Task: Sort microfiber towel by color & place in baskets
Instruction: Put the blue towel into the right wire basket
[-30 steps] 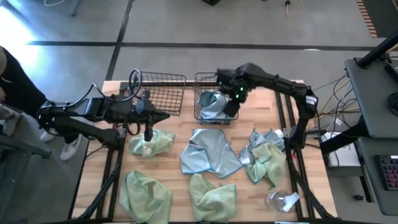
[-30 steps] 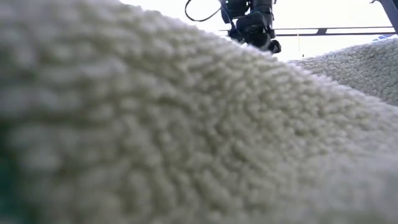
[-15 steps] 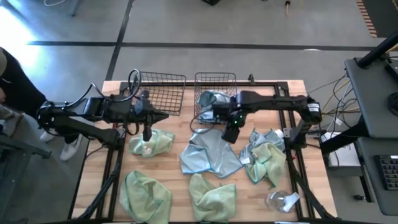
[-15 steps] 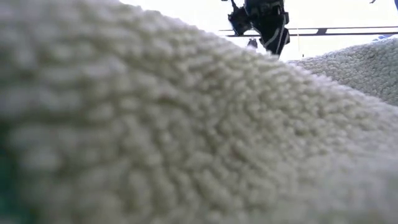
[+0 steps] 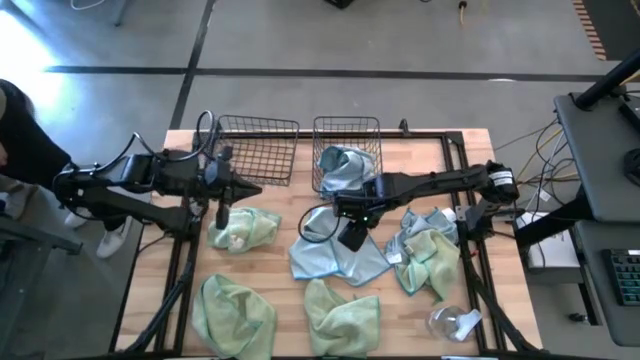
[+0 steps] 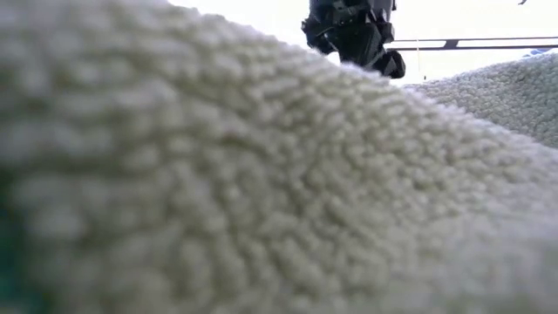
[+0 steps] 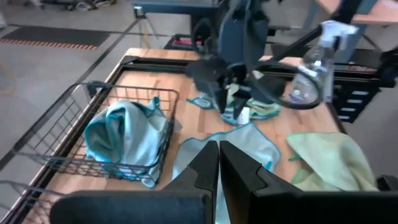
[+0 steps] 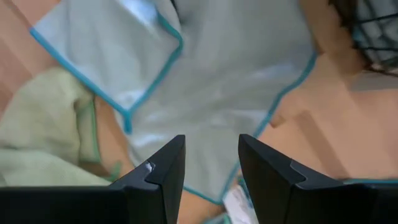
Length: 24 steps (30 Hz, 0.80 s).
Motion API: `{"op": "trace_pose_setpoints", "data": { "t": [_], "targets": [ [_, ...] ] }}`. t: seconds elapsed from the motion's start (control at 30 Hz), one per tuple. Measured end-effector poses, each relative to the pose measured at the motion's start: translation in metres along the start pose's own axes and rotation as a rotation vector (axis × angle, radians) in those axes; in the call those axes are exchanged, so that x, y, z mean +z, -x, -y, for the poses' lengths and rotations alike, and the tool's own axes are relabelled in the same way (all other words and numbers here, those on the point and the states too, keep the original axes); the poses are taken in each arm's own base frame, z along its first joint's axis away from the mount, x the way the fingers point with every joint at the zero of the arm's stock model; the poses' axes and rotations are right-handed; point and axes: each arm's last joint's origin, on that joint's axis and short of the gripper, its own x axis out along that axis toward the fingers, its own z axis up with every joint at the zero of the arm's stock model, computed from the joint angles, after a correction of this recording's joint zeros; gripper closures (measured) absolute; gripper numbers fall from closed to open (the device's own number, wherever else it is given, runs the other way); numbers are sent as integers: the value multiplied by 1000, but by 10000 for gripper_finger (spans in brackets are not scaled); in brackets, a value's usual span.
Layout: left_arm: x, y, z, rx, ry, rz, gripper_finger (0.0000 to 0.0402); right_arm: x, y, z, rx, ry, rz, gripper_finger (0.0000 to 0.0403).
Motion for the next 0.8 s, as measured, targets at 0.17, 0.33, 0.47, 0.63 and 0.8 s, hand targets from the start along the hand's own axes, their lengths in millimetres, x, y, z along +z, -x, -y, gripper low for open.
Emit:
{"op": "trace_pose_setpoints", "data": {
  "t": [0.17,0.33,0.47,0.63,0.8],
  "targets": [
    [0,14,-2,-18,-37,34,402,-2,-20,0,23,-74,24,259],
    [-1,28,-4,-20,-53,73,402,-7,-38,1,40,-107,35,259],
    [-3,38,-6,-25,-48,87,402,-9,-49,1,77,-114,37,259],
    [-4,45,-7,-26,-41,103,402,-13,-57,5,68,-117,27,259],
    [-5,47,-7,-26,-41,102,402,-20,-68,12,49,-126,-23,259]
  ]
}}
